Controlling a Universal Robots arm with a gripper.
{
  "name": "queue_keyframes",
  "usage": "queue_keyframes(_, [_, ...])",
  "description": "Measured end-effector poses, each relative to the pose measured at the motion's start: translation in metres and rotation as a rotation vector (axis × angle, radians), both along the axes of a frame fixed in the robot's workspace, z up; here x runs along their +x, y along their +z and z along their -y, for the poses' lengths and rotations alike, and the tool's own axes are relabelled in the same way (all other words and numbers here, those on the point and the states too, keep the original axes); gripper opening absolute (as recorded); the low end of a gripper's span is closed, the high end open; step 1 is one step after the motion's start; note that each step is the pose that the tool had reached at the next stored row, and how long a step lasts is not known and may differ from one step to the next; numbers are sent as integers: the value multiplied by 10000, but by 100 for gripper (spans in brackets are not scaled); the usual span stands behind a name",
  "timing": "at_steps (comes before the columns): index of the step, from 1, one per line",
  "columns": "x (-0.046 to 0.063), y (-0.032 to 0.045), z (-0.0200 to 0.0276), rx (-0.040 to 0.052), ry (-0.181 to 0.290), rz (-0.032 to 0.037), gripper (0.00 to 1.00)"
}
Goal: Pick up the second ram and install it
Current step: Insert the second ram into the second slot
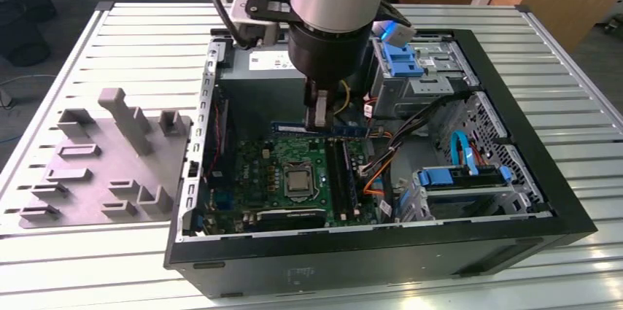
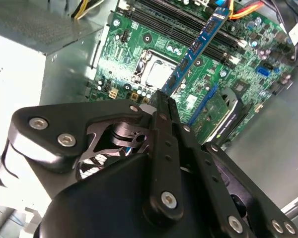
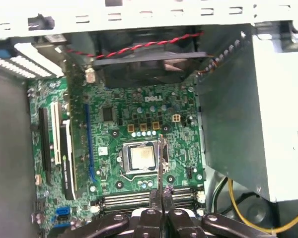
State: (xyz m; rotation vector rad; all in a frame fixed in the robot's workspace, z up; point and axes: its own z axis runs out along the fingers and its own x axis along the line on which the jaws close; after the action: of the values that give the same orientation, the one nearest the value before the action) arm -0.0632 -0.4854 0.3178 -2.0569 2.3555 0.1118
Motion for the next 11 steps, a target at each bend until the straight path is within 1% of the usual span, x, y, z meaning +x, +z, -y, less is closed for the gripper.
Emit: queue_keyframes(11, [0,-11,0,0,-1995,0,13])
